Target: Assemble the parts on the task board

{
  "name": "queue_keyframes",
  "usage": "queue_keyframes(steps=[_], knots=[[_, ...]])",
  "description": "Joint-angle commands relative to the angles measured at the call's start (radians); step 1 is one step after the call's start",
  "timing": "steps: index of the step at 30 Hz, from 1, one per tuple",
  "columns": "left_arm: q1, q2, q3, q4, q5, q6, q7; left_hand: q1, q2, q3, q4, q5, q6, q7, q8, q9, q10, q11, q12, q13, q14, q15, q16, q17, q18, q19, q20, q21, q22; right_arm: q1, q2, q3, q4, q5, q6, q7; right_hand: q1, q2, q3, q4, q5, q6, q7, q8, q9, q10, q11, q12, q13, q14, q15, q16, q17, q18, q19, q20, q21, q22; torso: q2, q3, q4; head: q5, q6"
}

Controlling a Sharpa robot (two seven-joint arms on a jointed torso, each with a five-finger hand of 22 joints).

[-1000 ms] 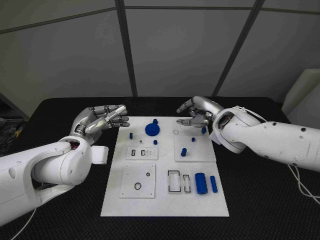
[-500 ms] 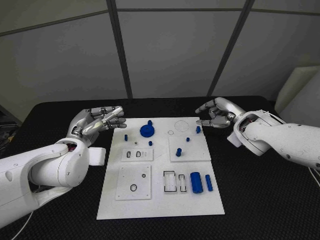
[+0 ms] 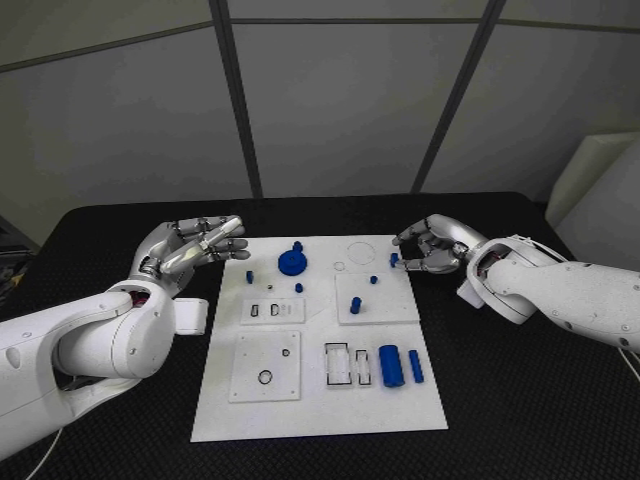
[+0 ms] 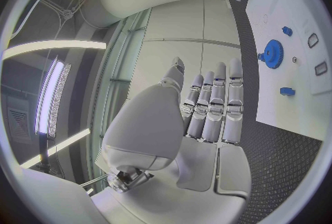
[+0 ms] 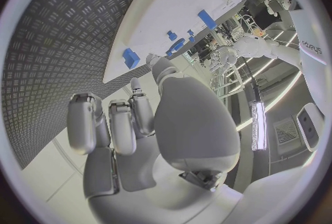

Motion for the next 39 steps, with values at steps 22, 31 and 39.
queue_keyframes(steps=[22, 31, 39], knots=[[-0.001, 0.001, 0.001, -0.003, -0.003, 0.008, 0.004, -0.005, 0.004, 0.000, -0.007, -0.004, 0.003, 0.002, -0.004, 0.000, -0.003, -0.005, -0.002, 0.000, -0.002, 0.006, -0.004, 0.002, 0.002, -0.003, 0.000, 0.004, 0.001, -0.004, 0.045, 0.001, -0.054, 0.017, 0.038, -0.028, 0.006, 0.050, 0.003, -0.002, -0.010, 0.047, -0.004, 0.016, 0.005, 0.005, -0.002, 0.011, 0.052, 0.089, -0.003, 0.003, 0.197, 0.002, 0.005, -0.002, 0.003, 0.041, 0.000, -0.0025, 0.0013, -0.007, -0.010], [-0.001, -0.001, 0.001, -0.004, -0.003, 0.007, 0.004, -0.006, 0.004, -0.001, -0.008, -0.004, 0.003, 0.002, -0.005, 0.000, -0.003, -0.005, -0.002, 0.000, -0.002, 0.006, -0.005, 0.002, 0.002, -0.004, 0.000, 0.004, 0.001, -0.006, 0.055, 0.001, -0.066, 0.019, 0.048, -0.040, 0.006, 0.063, 0.008, -0.005, -0.013, 0.073, -0.008, 0.024, 0.006, 0.010, -0.006, 0.017, 0.058, 0.090, -0.005, 0.005, 0.202, 0.000, 0.010, -0.004, 0.006, 0.048, 0.000, -0.0025, 0.0006, -0.004, -0.014], [-0.001, -0.002, 0.001, -0.004, -0.003, 0.007, 0.004, -0.006, 0.004, -0.001, -0.008, -0.004, 0.003, 0.002, -0.005, 0.000, -0.003, -0.005, -0.002, 0.000, -0.002, 0.006, -0.005, 0.002, 0.002, -0.004, 0.000, 0.004, 0.001, -0.007, 0.060, 0.001, -0.073, 0.010, 0.054, -0.049, 0.006, 0.063, 0.008, -0.005, -0.013, 0.074, -0.008, 0.025, 0.006, 0.010, -0.006, 0.017, 0.059, 0.091, -0.006, 0.005, 0.203, 0.000, 0.011, -0.005, 0.007, 0.050, -0.001, -0.0019, -0.0001, -0.004, -0.017]])
